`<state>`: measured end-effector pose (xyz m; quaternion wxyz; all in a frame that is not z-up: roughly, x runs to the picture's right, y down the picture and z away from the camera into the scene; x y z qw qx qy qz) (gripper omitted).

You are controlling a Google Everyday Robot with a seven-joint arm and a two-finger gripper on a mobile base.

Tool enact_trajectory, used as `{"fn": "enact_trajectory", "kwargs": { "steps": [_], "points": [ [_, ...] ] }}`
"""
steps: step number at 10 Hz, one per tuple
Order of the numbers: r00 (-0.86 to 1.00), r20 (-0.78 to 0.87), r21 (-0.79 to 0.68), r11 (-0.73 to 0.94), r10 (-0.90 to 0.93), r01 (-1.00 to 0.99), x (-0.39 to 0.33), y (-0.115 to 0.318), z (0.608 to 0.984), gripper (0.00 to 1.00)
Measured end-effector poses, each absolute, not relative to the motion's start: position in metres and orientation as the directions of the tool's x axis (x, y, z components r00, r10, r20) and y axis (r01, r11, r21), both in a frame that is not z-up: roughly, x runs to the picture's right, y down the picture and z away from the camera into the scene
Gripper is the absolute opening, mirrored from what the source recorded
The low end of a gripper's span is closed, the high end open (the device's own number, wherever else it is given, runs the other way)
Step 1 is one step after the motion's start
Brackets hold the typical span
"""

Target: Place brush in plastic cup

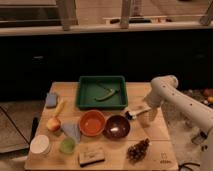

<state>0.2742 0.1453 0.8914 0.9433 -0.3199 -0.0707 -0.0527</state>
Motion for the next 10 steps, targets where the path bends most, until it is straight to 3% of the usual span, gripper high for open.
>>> {"fn": "enact_trajectory", "kwargs": {
  "steps": [6,10],
  "points": [
    [0.981,0.177,-0.598,0.784,-0.078,0.170,0.269,0.135,0.892,0.05],
    [0.981,0.177,-0.598,0.783,-0.078,0.171,0.274,0.127,0.896,0.00]
  ]
}}
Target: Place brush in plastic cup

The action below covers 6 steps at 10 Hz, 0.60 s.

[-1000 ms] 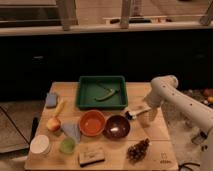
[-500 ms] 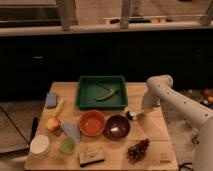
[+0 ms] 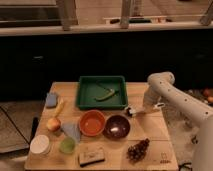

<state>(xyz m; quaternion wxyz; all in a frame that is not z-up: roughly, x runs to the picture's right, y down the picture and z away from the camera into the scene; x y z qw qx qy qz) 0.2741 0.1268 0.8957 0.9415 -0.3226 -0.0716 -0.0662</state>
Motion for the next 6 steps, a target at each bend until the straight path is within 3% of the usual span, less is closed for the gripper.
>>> {"fn": "enact_trajectory", "kwargs": {
  "steps": [6],
  "points": [
    [0.969,0.211,-0.591,0.774,-0.126,0.229,0.2781,0.1156,0.8889,0.00]
  ]
}}
